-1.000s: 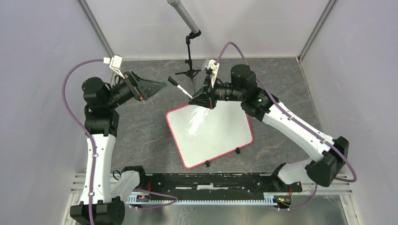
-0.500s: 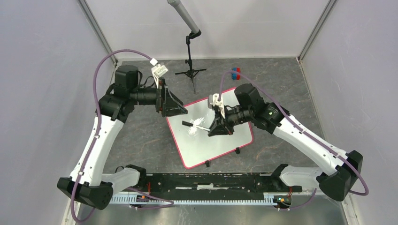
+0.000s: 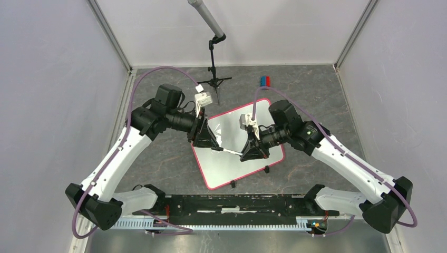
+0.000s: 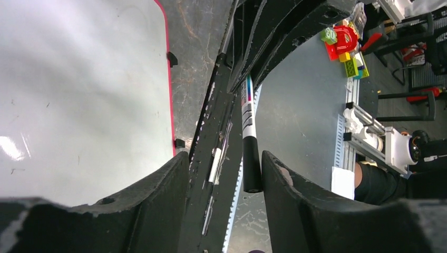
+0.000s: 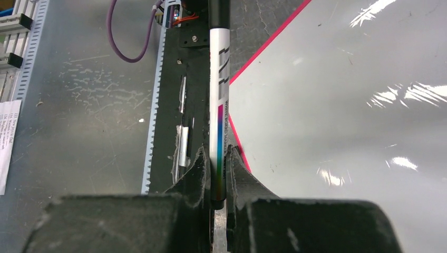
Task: Write a sentence on the whiteboard
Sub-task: Pass from the right arm to the left
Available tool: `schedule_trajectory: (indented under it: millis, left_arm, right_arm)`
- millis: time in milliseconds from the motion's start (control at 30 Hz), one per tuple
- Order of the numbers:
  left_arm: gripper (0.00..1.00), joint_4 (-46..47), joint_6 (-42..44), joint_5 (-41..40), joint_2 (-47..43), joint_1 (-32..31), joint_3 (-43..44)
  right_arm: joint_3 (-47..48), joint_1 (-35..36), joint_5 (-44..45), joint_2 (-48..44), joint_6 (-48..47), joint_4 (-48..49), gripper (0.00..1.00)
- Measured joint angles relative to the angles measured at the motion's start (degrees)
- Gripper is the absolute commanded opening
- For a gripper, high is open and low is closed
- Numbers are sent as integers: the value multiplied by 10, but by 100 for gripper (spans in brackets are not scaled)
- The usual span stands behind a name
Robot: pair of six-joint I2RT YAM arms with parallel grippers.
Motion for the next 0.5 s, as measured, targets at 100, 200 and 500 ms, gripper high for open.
schedule_trajectory:
  millis: [100,200,500]
  left_arm:
    - [52,0,10,-2,8,-12,0]
    - [48,0,13,-8,10,-24,0]
    - [33,-1,22,-15,10,-42,-13]
  right_arm:
    - [-3,-2,0,0,2,-2,0]
    - [-4,-4,0,2,4,-3,0]
    - [-4,-5,0,15,10,0,0]
